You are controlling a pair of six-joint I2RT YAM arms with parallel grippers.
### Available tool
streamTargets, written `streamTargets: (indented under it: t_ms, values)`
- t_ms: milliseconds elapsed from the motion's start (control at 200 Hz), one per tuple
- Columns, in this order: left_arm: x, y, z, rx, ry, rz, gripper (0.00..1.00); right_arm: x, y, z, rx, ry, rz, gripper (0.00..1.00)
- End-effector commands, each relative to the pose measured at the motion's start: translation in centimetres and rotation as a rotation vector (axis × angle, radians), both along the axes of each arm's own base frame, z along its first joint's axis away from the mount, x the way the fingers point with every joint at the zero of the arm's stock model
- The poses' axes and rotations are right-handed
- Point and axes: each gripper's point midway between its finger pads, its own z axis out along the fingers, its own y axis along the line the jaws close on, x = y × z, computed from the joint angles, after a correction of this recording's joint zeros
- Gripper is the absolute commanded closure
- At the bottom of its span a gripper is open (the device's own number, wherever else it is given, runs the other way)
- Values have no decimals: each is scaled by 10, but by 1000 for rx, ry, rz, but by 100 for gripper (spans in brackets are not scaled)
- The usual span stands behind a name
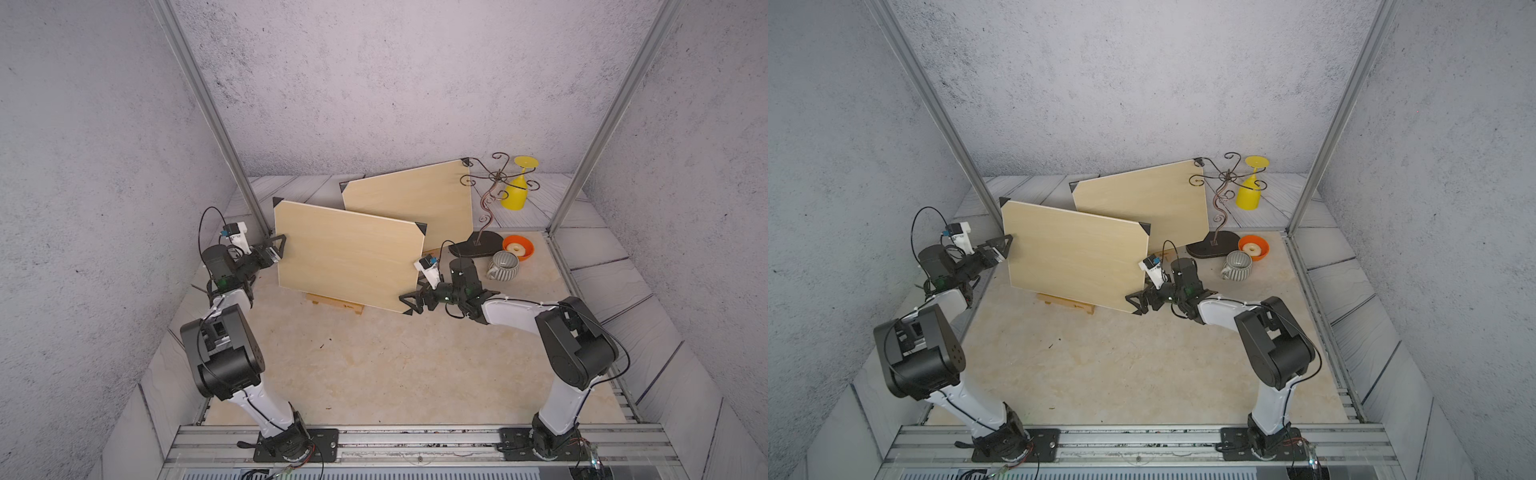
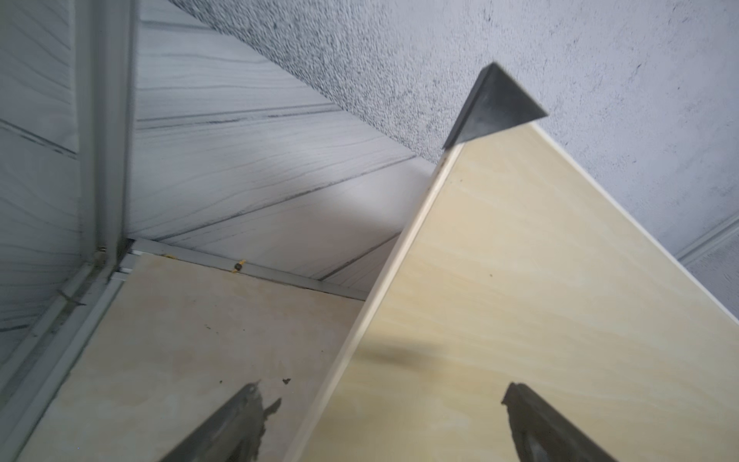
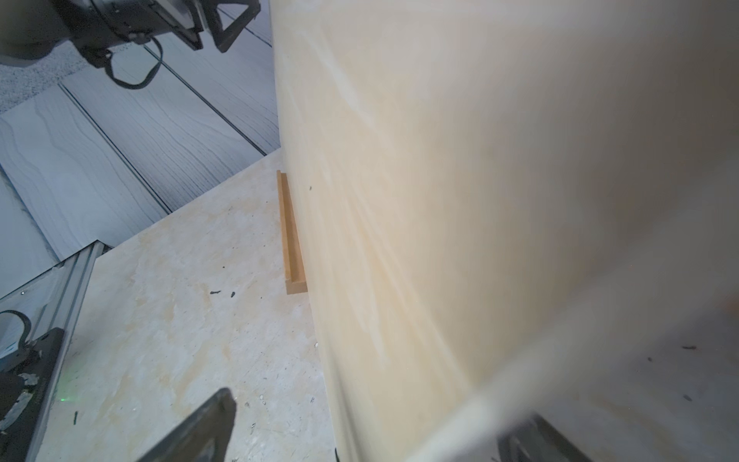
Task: Assemble the easel
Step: Adjust the drawing board on the easel, then reset both arms
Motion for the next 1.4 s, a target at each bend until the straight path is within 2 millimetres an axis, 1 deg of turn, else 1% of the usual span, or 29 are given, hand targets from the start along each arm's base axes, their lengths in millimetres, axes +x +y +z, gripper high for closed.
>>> streamTargets:
  t_ms: [0, 65, 115, 120, 130, 135, 170, 260, 285, 300, 380, 455, 560, 590, 681, 716, 791, 851, 906, 991, 1026, 1081, 1141, 1196, 1231, 1256, 1276, 1341, 1391]
  values:
    - [-18, 20, -4, 64, 40, 155, 3, 5, -21, 30, 44, -42, -103, 1]
    - [-36, 23, -8, 72, 60, 233, 3, 5, -37, 36, 48, -38, -172, 1]
    - [-52, 22, -12, 75, 75, 281, 3, 5, -55, 36, 29, -40, -261, 1]
    - [-53, 22, -12, 77, 75, 284, 3, 5, -59, 44, 33, -54, -281, 1]
    - [-57, 22, -13, 82, 76, 294, 3, 5, -61, 40, 25, -47, -292, 1]
    - [-58, 22, -10, 87, 72, 300, 3, 4, -64, 45, 27, -58, -311, 1]
    - [-71, 21, -17, 97, 100, 338, 3, 1, -74, 47, 19, -65, -350, 1]
    - [-102, 19, -42, 116, 206, 432, 3, -3, -125, 49, -53, -84, -590, 1]
    - [-109, 16, -50, 133, 231, 444, 3, -5, -143, 47, -95, -92, -674, 1]
    - [-112, 11, -50, 155, 232, 441, 3, -5, -154, 48, -112, -104, -728, 1]
    - [-130, -5, -78, 268, 287, 458, 3, -12, -212, 47, -224, -172, -978, 1]
    - [-140, -15, -96, 300, 278, 441, 3, -18, -254, 43, -342, -228, -1150, 1]
    - [-145, -22, -117, 301, 254, 423, 3, -21, -299, 19, -446, -212, -1300, 1]
    - [-145, -24, -120, 300, 251, 410, 3, -20, -314, 17, -452, -187, -1362, 1]
    - [-137, -36, -124, 288, 238, 334, 3, -13, -330, 10, -502, -173, -1386, 1]
    - [-132, -42, -123, 291, 228, 311, 3, -11, -336, 2, -519, -167, -1396, 1]
    - [-119, -48, -121, 298, 201, 287, 3, -9, -352, -28, -548, -138, -1416, 1]
    - [-111, -51, -118, 290, 149, 282, 3, -5, -366, -31, -552, -120, -1464, 1]
    - [-105, -56, -117, 307, 127, 265, 3, 3, -365, -29, -492, -134, -1415, 1]
    - [-105, -52, -116, 358, 133, 279, 3, 11, -359, -25, -373, -192, -1335, 1]
    - [-108, -51, -112, 382, 89, 303, 3, 13, -355, -32, -330, -160, -1284, 1]
    - [-110, -42, -119, 356, 96, 359, 3, 16, -343, -43, -281, -178, -1193, 1]
    - [-106, -54, -122, 361, 45, 285, 3, 17, -334, -50, -253, -219, -1139, 1]
    - [-101, -65, -126, 394, 26, 242, 3, 24, -331, -50, -255, -222, -1121, 1]
    - [-100, -65, -131, 413, 42, 259, 3, 29, -334, -55, -286, -169, -1134, 1]
    - [-101, -63, -138, 426, 80, 280, 3, 32, -341, -57, -317, -124, -1167, 1]
    - [-98, -59, -139, 424, 89, 307, 3, 32, -341, -61, -338, -93, -1166, 1]
    - [-93, -63, -140, 432, 84, 285, 3, 29, -341, -57, -315, -138, -1175, 1]
    - [-93, -64, -140, 436, 93, 283, 3, 31, -341, -58, -328, -117, -1170, 1]
